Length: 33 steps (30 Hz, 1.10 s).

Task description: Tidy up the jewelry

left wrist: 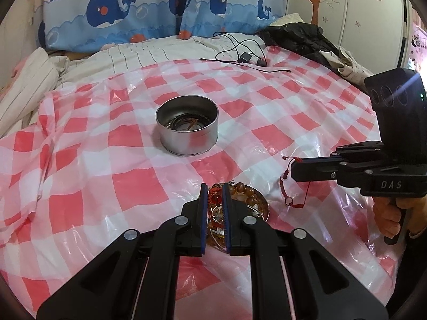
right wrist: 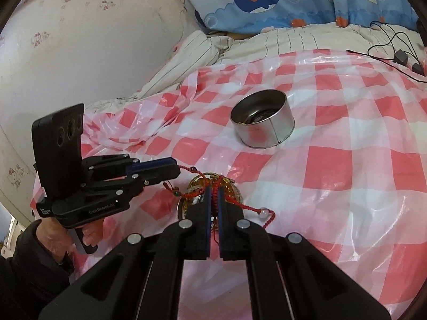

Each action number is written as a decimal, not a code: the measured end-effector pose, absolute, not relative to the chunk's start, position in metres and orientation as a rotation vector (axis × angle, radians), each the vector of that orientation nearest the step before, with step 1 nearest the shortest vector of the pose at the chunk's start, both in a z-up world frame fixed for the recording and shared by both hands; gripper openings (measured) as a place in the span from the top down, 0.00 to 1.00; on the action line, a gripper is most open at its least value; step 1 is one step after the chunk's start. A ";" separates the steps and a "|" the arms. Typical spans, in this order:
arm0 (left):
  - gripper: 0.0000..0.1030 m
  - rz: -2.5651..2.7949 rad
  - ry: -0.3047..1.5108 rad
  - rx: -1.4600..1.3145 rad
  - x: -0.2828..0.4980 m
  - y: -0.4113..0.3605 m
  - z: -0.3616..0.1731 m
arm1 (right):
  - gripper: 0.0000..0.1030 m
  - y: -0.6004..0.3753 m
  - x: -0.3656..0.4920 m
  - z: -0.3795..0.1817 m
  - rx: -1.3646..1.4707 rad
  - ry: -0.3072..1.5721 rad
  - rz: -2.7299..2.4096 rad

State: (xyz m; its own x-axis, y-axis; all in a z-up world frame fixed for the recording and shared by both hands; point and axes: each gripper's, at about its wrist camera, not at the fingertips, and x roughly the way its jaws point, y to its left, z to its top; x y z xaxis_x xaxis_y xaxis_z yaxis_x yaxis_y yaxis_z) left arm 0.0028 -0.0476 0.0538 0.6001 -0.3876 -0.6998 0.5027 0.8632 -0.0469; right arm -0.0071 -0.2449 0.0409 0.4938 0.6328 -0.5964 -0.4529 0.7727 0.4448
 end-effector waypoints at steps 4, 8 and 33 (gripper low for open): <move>0.91 -0.508 0.767 0.181 0.002 -0.049 0.054 | 0.95 -0.244 -0.007 0.040 0.234 0.824 0.659; 0.91 -0.485 0.764 0.225 0.001 -0.052 0.052 | 0.95 -0.242 -0.006 0.035 0.213 0.845 0.631; 0.91 -0.445 0.751 0.269 0.001 -0.046 0.051 | 0.95 -0.253 0.002 0.034 0.193 0.852 0.522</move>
State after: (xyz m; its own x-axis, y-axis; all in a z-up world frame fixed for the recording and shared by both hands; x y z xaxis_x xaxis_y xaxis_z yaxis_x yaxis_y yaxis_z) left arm 0.0014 -0.0463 0.0508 0.6444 -0.2913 -0.7070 0.4799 0.8739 0.0774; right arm 0.0017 -0.2534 0.0340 0.5426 0.5119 -0.6660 -0.3608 0.8580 0.3655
